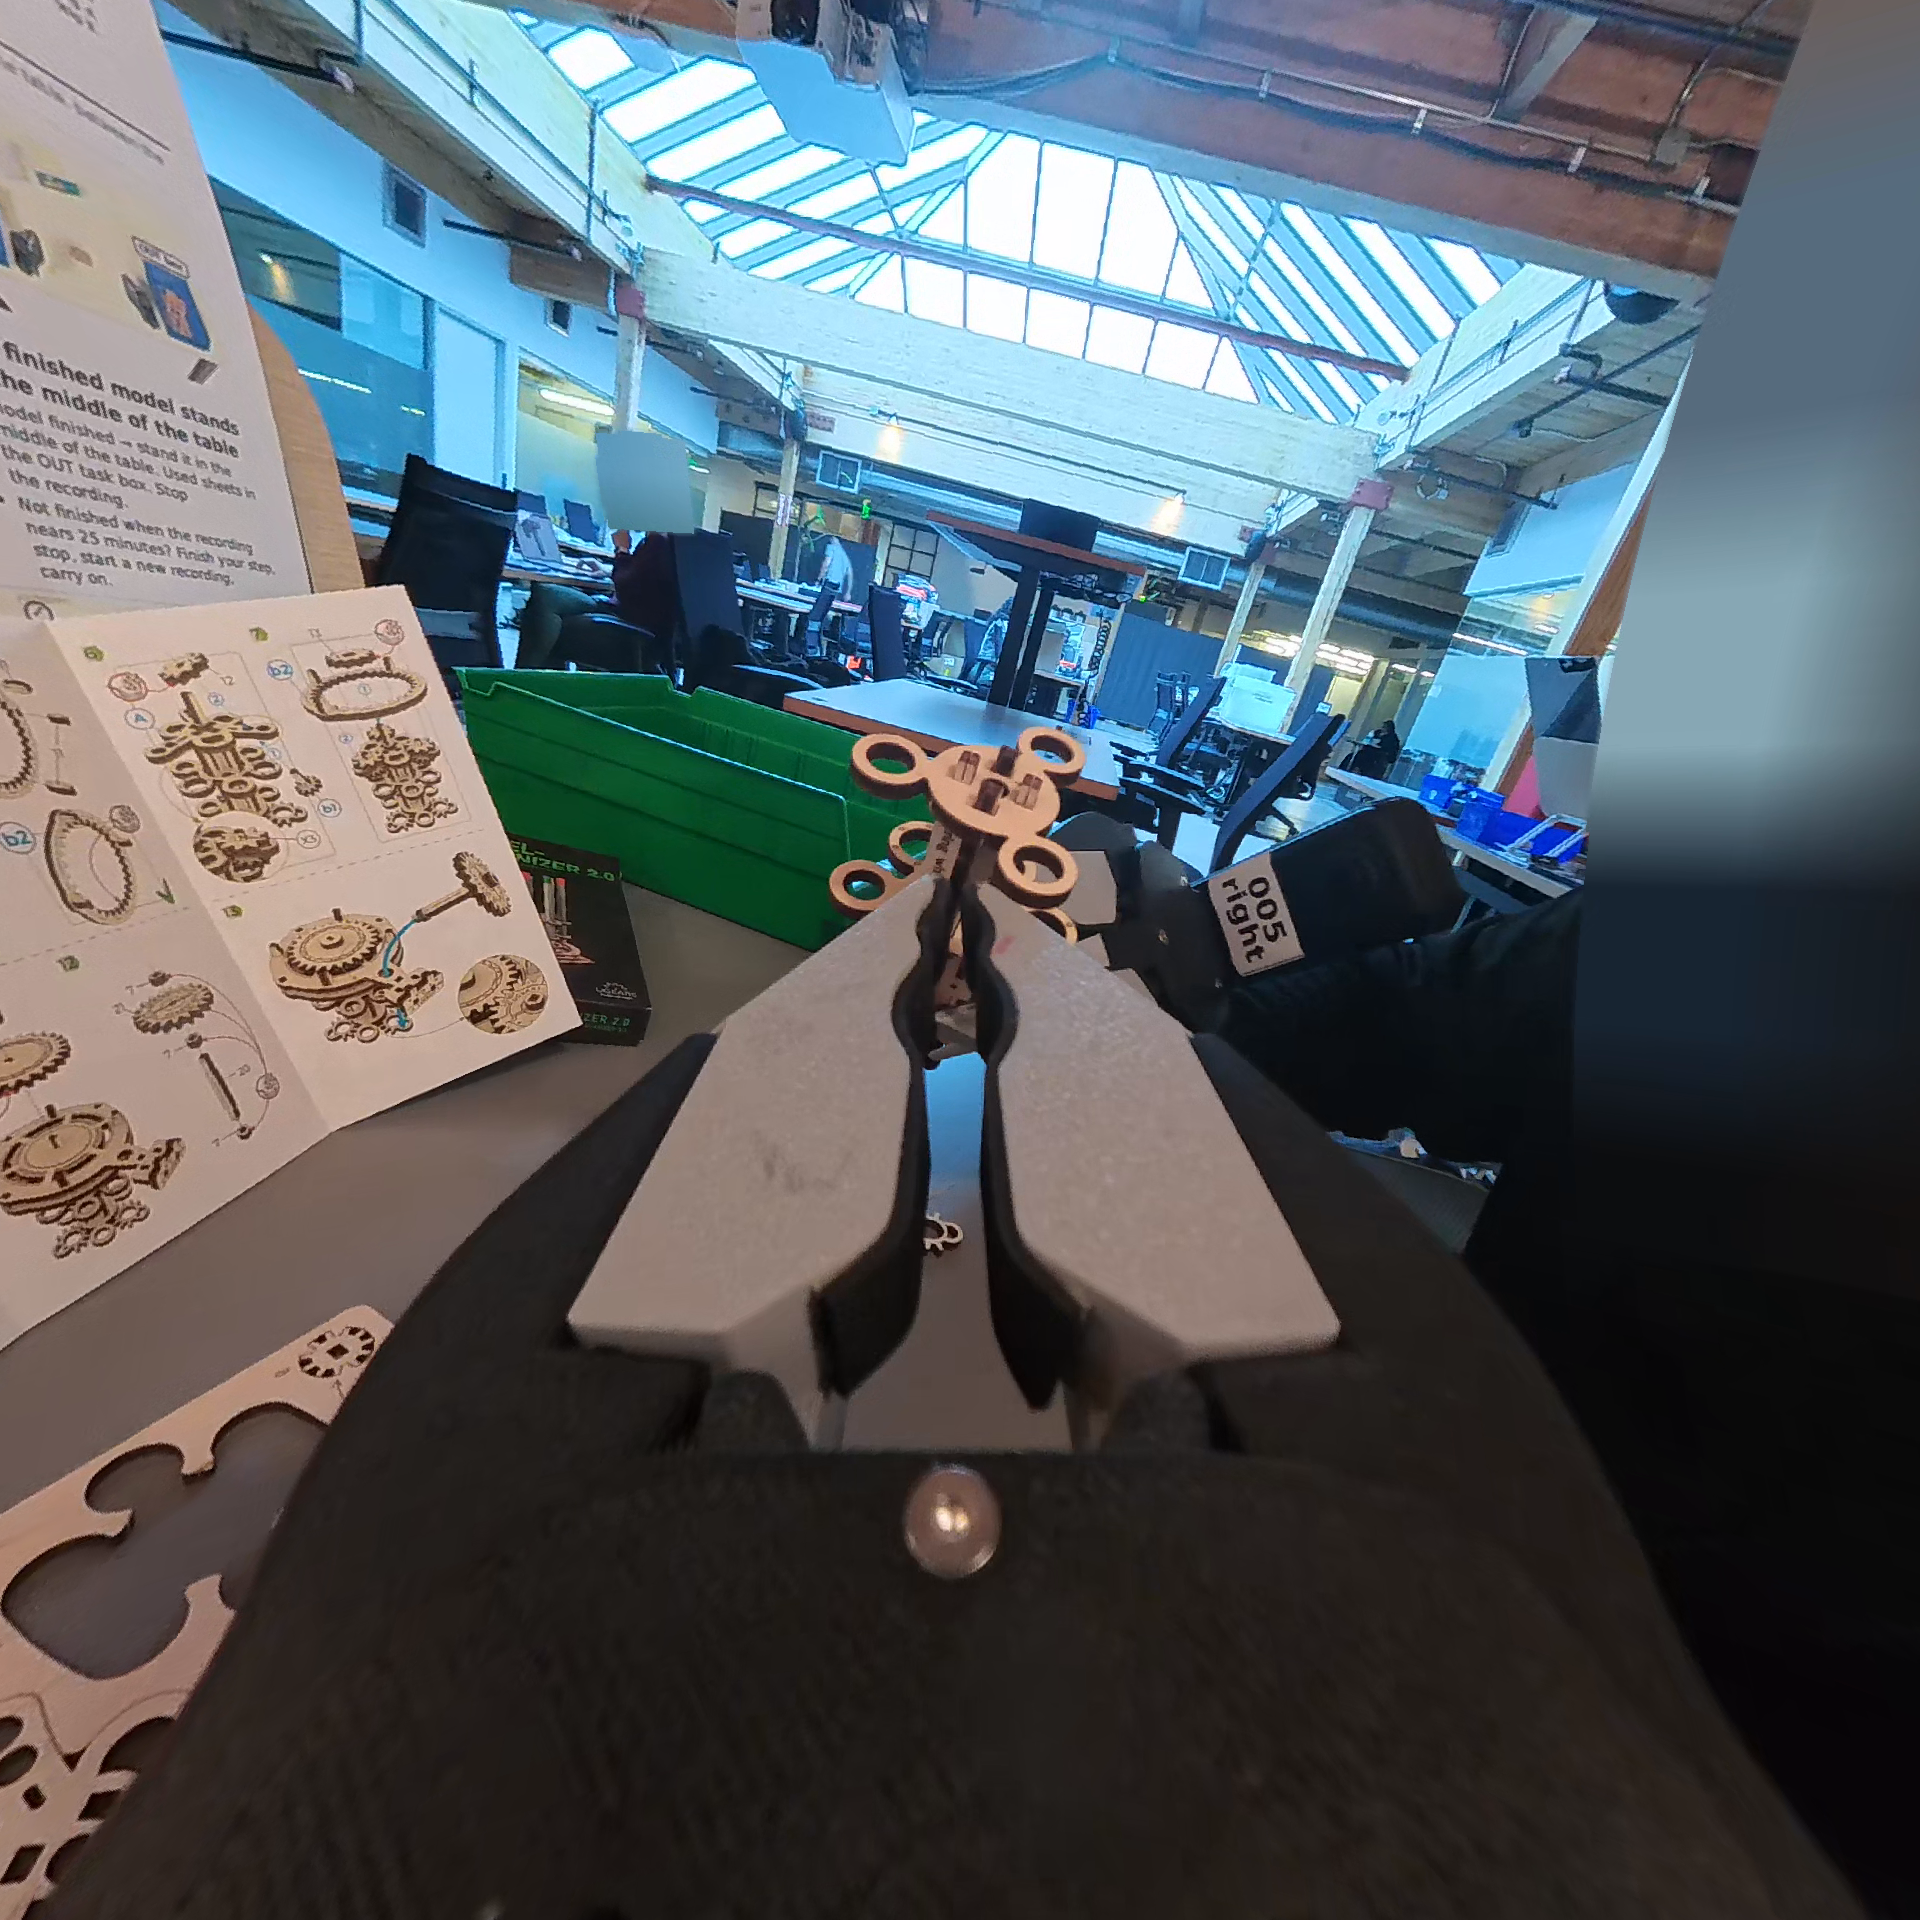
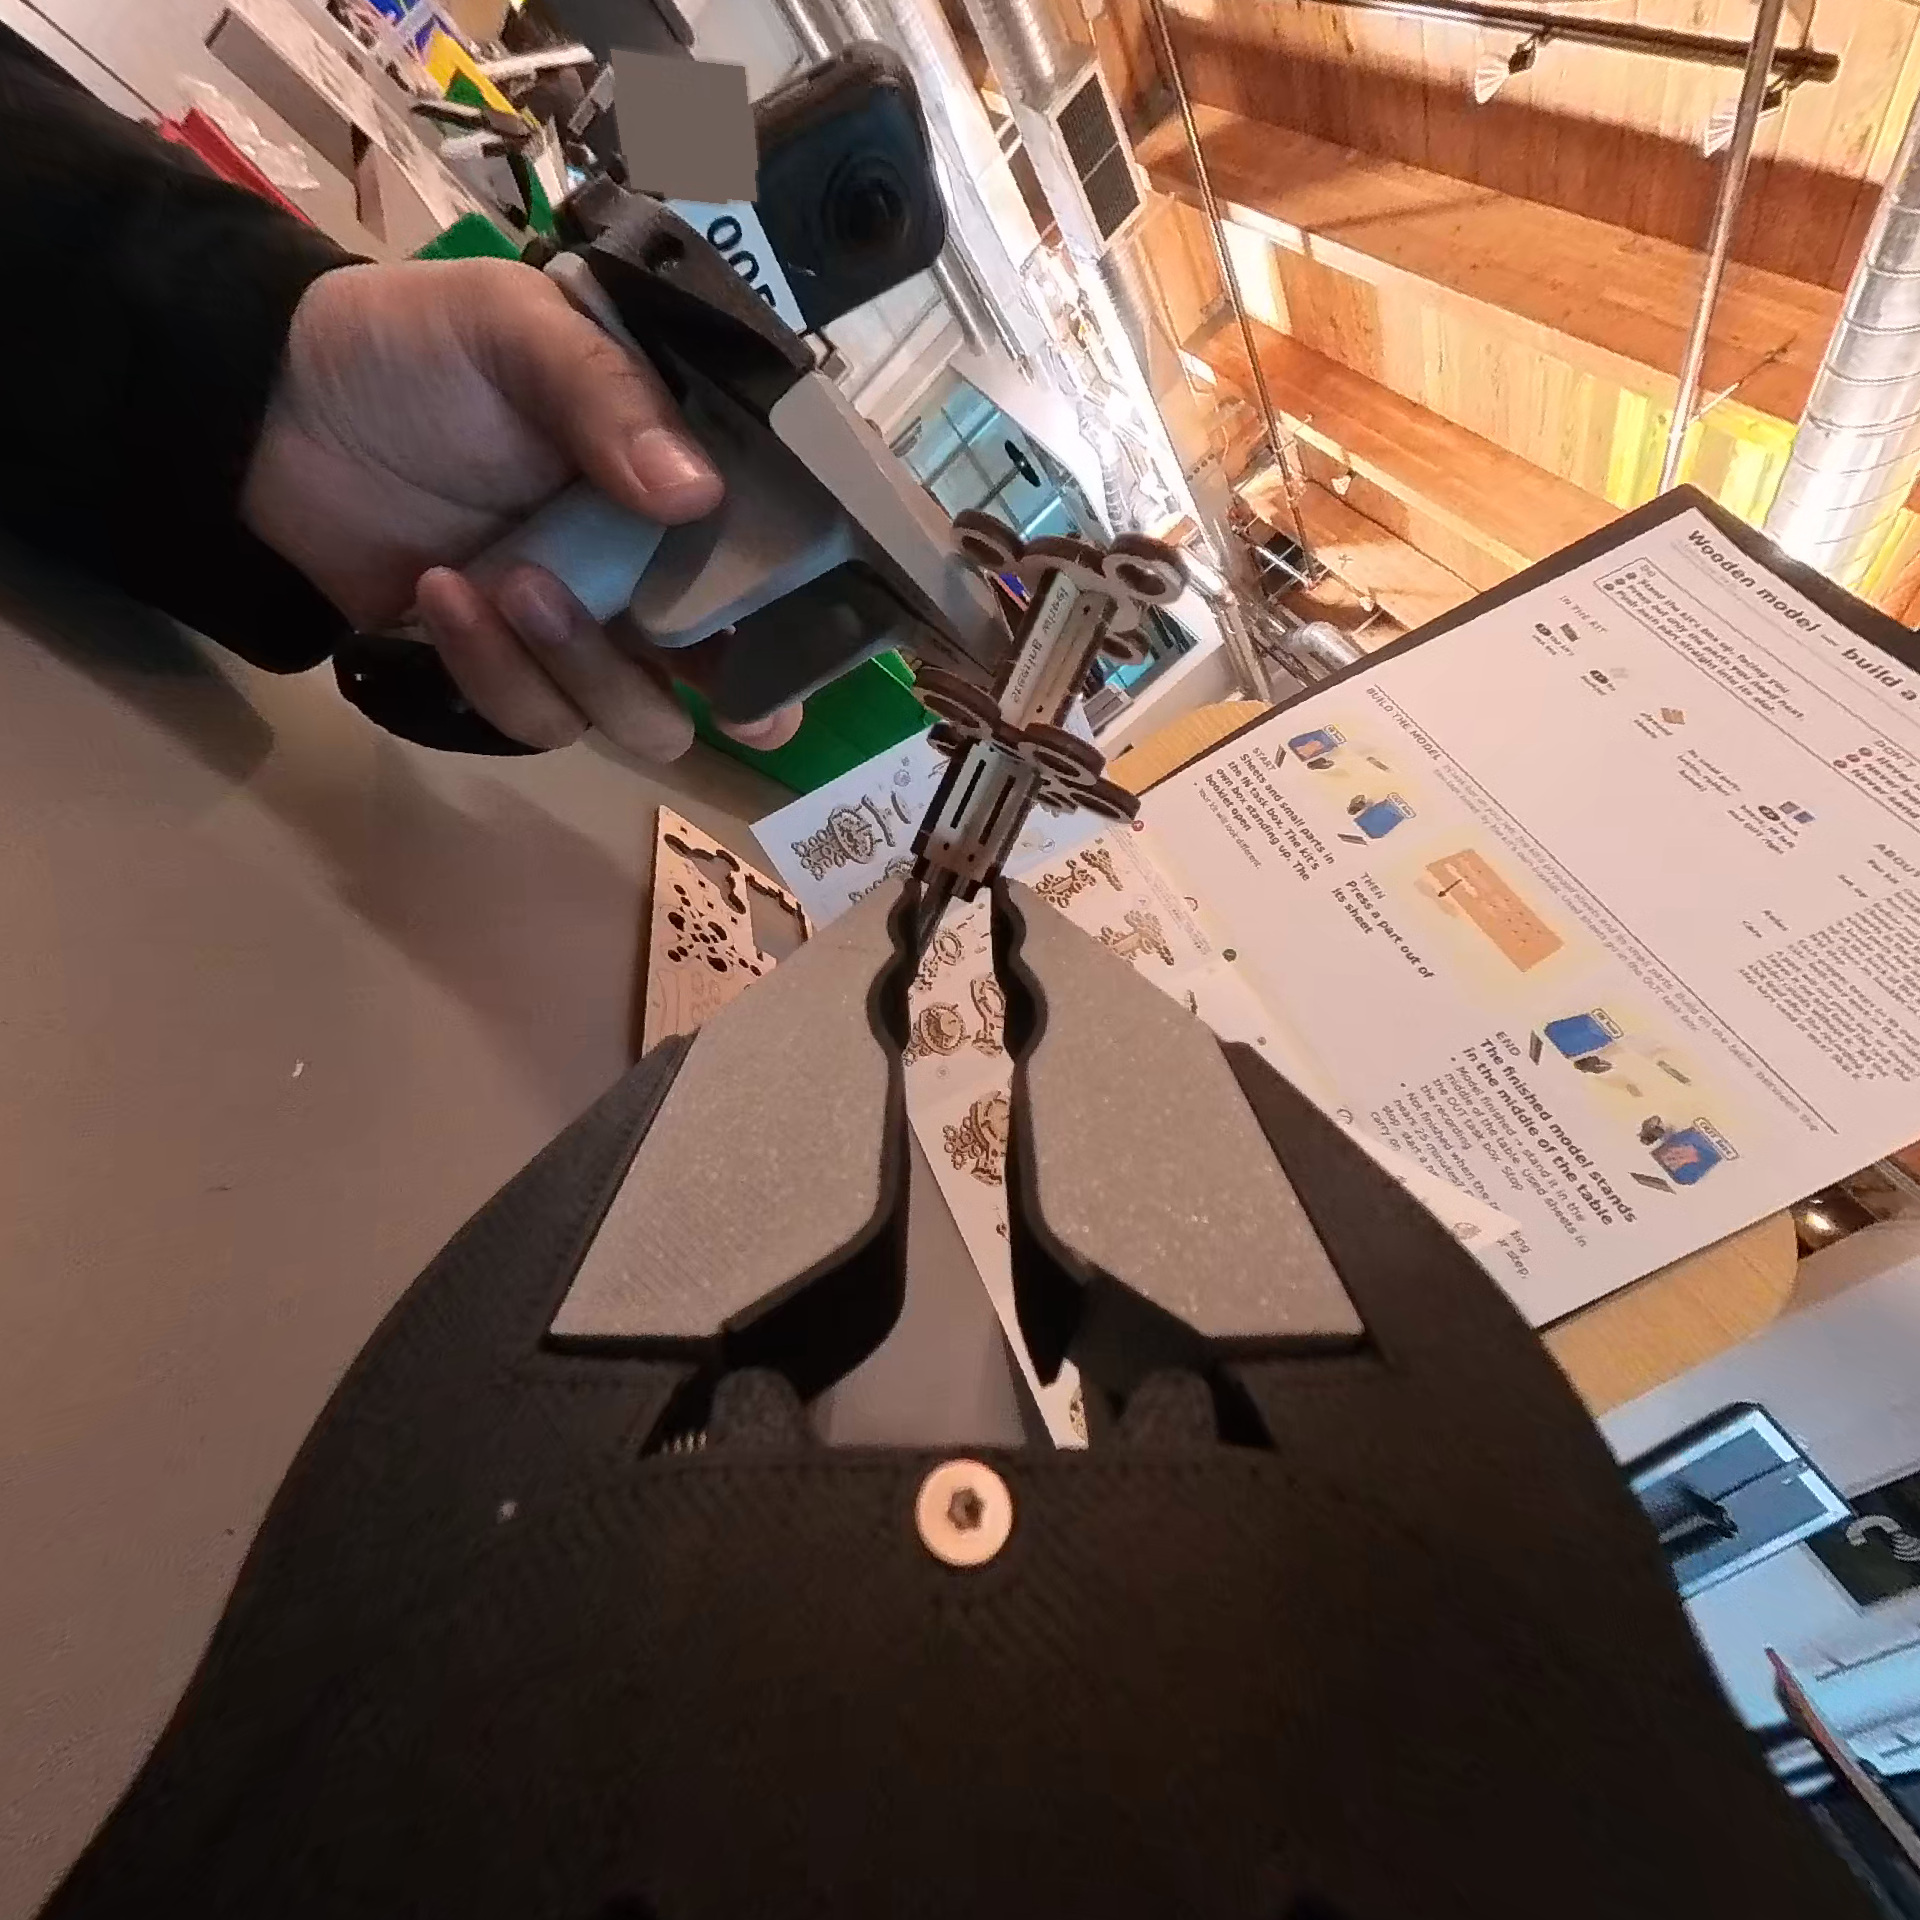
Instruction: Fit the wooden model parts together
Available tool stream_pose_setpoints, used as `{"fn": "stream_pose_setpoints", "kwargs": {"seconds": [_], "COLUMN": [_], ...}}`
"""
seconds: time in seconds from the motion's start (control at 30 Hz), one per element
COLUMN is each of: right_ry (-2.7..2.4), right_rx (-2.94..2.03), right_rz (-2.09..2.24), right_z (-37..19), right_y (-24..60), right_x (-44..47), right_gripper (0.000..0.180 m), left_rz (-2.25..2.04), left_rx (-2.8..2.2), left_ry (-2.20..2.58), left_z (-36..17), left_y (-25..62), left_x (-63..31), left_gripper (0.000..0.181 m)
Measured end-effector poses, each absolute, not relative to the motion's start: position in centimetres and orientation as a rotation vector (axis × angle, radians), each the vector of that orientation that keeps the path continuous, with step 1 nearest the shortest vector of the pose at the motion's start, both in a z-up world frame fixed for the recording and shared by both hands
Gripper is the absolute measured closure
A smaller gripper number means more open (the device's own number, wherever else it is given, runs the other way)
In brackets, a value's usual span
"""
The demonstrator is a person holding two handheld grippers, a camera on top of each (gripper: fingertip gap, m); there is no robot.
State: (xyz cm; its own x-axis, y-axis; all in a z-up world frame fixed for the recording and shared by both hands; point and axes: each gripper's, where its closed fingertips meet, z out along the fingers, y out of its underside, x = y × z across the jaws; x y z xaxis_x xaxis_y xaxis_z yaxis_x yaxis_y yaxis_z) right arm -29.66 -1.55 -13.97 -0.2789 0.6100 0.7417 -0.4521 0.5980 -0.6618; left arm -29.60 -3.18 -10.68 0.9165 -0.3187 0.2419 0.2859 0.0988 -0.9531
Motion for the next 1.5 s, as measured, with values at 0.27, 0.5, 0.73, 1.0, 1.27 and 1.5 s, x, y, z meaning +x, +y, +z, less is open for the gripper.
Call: {"fn": "stream_pose_setpoints", "kwargs": {"seconds": [0.27, 0.5, 0.73, 1.0, 1.27, 1.5], "right_ry": [-1.523, -1.542, -1.55, -1.562, -1.634, -1.694], "right_rx": [-0.119, -0.141, -0.155, -0.155, -0.232, -0.356], "right_rz": [1.036, 1.083, 1.095, 1.111, 1.156, 1.161], "right_z": [-13.9, -14.1, -14.3, -14.5, -15.4, -16.5], "right_y": [-1.8, -1.9, -1.8, -2.1, -2.4, -2.7], "right_x": [-29.5, -29.5, -29.7, -29.5, -29.8, -30.4], "right_gripper": [0.171, 0.17, 0.17, 0.17, 0.17, 0.17], "left_rz": [-0.406, -0.403, -0.412, -0.432, -0.35, -0.371], "left_rx": [-1.397, -1.401, -1.411, -1.407, -1.431, -1.457], "left_ry": [0.055, 0.042, 0.063, 0.082, 0.116, 0.076], "left_z": [-10.5, -10.5, -10.6, -10.6, -11.0, -11.8], "left_y": [-3.3, -3.3, -3.1, -3.1, -2.9, -2.4], "left_x": [-29.3, -29.5, -28.9, -28.4, -28.4, -28.9], "left_gripper": [0.181, 0.181, 0.174, 0.167, 0.17, 0.165]}}
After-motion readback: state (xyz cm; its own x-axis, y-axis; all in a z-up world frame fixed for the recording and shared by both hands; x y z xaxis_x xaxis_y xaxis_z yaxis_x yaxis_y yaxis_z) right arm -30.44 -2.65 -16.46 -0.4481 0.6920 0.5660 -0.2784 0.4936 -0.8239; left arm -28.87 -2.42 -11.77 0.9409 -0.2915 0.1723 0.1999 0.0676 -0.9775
